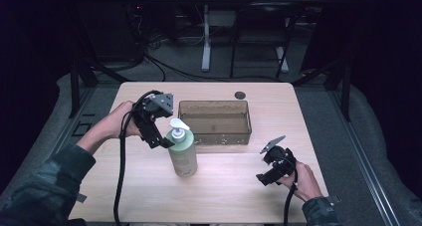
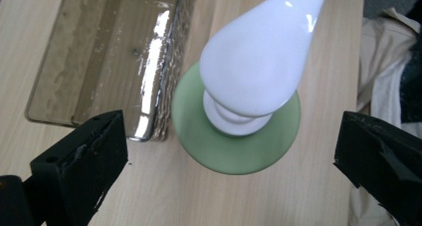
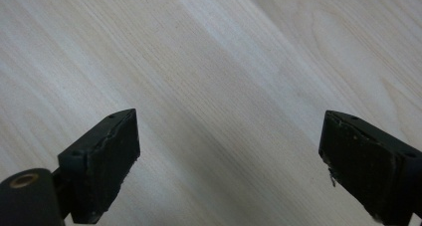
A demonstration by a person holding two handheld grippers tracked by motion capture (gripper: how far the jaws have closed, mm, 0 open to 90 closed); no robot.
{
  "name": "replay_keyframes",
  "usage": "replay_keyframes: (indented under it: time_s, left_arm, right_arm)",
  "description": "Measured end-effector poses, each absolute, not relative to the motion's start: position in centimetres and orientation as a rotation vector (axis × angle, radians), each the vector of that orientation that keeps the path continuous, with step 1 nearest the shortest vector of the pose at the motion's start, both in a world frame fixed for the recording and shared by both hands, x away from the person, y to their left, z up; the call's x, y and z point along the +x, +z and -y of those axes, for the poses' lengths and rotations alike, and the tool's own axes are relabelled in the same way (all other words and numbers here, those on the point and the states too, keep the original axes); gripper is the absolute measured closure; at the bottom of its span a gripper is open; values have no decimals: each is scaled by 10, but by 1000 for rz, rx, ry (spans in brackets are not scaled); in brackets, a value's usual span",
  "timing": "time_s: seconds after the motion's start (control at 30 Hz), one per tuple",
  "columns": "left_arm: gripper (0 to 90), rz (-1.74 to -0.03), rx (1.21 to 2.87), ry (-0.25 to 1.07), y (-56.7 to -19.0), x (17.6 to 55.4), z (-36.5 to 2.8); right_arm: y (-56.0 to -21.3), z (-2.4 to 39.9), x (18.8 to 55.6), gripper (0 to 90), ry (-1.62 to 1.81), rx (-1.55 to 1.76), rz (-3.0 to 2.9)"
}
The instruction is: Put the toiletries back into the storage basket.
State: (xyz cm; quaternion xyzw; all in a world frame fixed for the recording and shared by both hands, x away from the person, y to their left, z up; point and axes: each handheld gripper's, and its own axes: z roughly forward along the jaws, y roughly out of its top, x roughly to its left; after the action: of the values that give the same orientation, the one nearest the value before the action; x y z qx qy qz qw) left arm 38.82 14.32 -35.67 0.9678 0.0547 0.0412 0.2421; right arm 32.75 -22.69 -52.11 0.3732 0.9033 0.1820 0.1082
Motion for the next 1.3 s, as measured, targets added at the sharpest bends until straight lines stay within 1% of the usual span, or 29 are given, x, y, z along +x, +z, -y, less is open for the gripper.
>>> replay_keyframes:
  time_s: [0.2,0.43,0.47,0.5,0.53,0.63,0.67,0.73,0.77,0.83,0.87,0.97,1.0,1.03,1.07,1.3]
  left_arm:
    - [4,-58,2717,108,-347,392,-127]
    - [24,-20,2760,101,-343,394,-117]
    - [44,-6,2760,123,-342,394,-116]
    - [66,-1,2760,110,-341,395,-115]
    - [115,23,2764,103,-339,395,-114]
    - [156,33,2774,100,-338,394,-113]
    - [156,45,2781,96,-337,394,-113]
    - [190,59,2796,96,-336,394,-111]
    - [308,66,2800,88,-334,394,-111]
    - [326,72,2796,85,-333,394,-110]
    - [360,72,2796,85,-333,394,-110]
    - [415,94,2805,87,-330,394,-109]
    - [415,103,2808,91,-330,394,-108]
    - [458,108,2811,91,-328,395,-108]
    - [480,113,2809,99,-327,395,-108]
    - [592,142,2818,104,-324,394,-107]
  right_arm:
    - [-521,227,327,87,534,1096,-2659]
    - [-520,228,326,88,541,1110,-2658]
    - [-521,228,327,88,537,1099,-2658]
    - [-521,228,326,88,536,1104,-2658]
    - [-521,228,327,89,534,1100,-2660]
    - [-521,228,326,89,537,1106,-2661]
    - [-521,228,326,89,537,1106,-2661]
    - [-522,227,326,90,539,1108,-2662]
    - [-522,228,326,91,530,1101,-2662]
    - [-522,229,325,92,528,1108,-2658]
    - [-522,229,325,92,528,1108,-2658]
    - [-522,230,324,95,525,1115,-2658]
    - [-522,230,324,95,525,1115,-2658]
    - [-522,231,323,96,523,1116,-2654]
    - [-522,231,323,97,525,1116,-2657]
    - [-522,232,322,103,522,1126,-2652]
